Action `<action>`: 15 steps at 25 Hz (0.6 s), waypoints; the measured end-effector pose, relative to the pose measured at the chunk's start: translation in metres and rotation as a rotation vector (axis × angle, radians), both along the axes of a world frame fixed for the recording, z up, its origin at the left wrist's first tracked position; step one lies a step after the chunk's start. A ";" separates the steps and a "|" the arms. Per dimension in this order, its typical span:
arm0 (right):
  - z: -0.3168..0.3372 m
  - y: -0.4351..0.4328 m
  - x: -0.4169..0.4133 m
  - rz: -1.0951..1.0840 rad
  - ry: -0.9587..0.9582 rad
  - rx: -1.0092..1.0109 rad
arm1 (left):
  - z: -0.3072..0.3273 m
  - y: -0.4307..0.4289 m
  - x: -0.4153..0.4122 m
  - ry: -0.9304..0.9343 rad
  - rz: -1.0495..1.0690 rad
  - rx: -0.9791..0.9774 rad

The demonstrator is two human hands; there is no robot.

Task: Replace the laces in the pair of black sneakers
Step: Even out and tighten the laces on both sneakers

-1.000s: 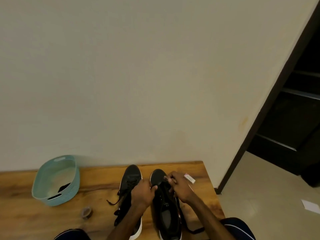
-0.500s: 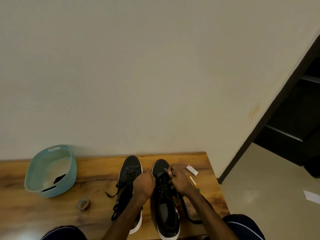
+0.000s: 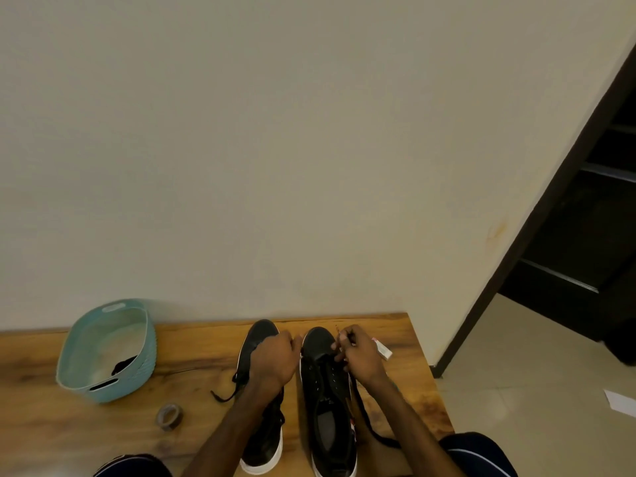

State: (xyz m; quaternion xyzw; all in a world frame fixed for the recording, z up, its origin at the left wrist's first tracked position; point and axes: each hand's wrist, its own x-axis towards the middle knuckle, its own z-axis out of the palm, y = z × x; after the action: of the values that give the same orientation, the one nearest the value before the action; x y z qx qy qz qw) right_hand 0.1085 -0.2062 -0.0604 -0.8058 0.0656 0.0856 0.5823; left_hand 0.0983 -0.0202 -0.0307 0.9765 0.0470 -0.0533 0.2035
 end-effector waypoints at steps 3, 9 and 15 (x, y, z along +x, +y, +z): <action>0.064 0.000 -0.004 -0.086 -0.091 0.301 | 0.075 0.012 0.001 -0.149 0.013 -0.119; 0.248 0.013 -0.014 0.035 -0.308 0.577 | 0.283 0.031 -0.020 -0.317 -0.053 -0.875; 0.385 0.044 -0.052 0.091 -0.539 0.524 | 0.389 0.011 -0.051 -0.734 -0.243 -1.084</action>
State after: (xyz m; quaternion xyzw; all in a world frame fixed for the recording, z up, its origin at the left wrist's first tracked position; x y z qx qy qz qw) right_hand 0.0563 -0.1625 0.3250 -0.6254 -0.1499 -0.0897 0.7605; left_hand 0.0469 -0.0088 0.3586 0.6892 -0.1691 0.2441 0.6609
